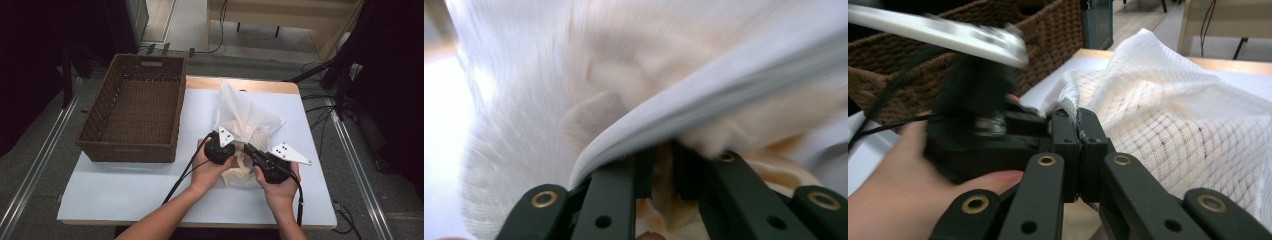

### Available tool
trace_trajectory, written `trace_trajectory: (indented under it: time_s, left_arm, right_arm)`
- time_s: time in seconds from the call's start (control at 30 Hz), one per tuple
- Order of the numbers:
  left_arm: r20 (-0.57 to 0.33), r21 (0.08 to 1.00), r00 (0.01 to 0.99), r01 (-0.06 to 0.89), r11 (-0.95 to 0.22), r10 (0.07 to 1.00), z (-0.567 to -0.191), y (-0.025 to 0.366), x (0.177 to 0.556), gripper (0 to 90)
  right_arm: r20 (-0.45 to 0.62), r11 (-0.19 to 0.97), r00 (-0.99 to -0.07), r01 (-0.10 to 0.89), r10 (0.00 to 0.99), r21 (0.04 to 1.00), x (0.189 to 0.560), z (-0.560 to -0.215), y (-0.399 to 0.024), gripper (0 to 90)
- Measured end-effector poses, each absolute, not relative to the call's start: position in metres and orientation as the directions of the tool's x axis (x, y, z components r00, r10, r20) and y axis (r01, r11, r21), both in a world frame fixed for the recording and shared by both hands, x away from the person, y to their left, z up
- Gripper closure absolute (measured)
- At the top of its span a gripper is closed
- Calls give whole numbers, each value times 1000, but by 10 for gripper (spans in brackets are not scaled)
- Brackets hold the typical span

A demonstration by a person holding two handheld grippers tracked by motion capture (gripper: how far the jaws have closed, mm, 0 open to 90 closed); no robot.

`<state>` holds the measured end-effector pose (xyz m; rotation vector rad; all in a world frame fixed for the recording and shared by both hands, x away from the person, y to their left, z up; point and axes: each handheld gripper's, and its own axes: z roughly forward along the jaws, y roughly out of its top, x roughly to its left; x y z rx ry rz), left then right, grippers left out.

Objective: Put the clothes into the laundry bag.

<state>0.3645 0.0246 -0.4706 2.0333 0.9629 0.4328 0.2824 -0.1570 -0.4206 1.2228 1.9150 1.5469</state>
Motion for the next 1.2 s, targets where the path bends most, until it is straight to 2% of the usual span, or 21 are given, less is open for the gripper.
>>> trace_trajectory:
  time_s: [0.07, 0.17, 0.27, 0.47, 0.63, 0.8, 0.93, 1.0, 1.07, 1.1, 1.2]
  left_arm:
    - [-53, 795, 671, 477, -376, 739, -467, 32, 366, 767]
    - [-121, 803, 718, 477, -358, 686, -455, 46, 357, 575]
    - [-144, 816, 740, 465, -345, 658, -446, 59, 342, 460]
    - [-194, 821, 763, 471, -324, 617, -439, 78, 316, 334]
    - [-205, 831, 799, 447, -331, 565, -438, 80, 289, 293]
    - [-165, 806, 814, 437, -399, 557, -447, 70, 274, 205]
    - [-135, 794, 830, 418, -443, 541, -455, 57, 267, 173]
    - [-70, 787, 824, 392, -475, 563, -460, 49, 265, 204]
    - [-62, 768, 809, 412, -490, 584, -465, 43, 269, 262]
    - [-61, 749, 801, 431, -503, 596, -467, 40, 272, 314]
    - [-64, 732, 784, 457, -505, 618, -470, 37, 280, 579]
  right_arm:
    - [209, 17, -536, 385, 818, 923, 284, -424, -159, 900]
    - [216, 12, -527, 396, 822, 918, 287, -428, -161, 900]
    - [219, 8, -521, 399, 825, 917, 290, -428, -163, 900]
    - [204, 20, -519, 393, 830, 919, 289, -429, -161, 900]
    - [204, 20, -520, 392, 830, 920, 289, -429, -160, 900]
    - [196, 28, -523, 389, 830, 921, 289, -429, -160, 900]
    - [196, 28, -522, 389, 830, 921, 289, -429, -161, 900]
    - [194, 32, -525, 389, 829, 921, 289, -430, -160, 900]
    - [198, 31, -527, 394, 826, 919, 288, -430, -159, 900]
    - [190, 38, -530, 390, 827, 920, 288, -430, -158, 900]
    - [189, 43, -536, 390, 822, 920, 286, -431, -155, 900]
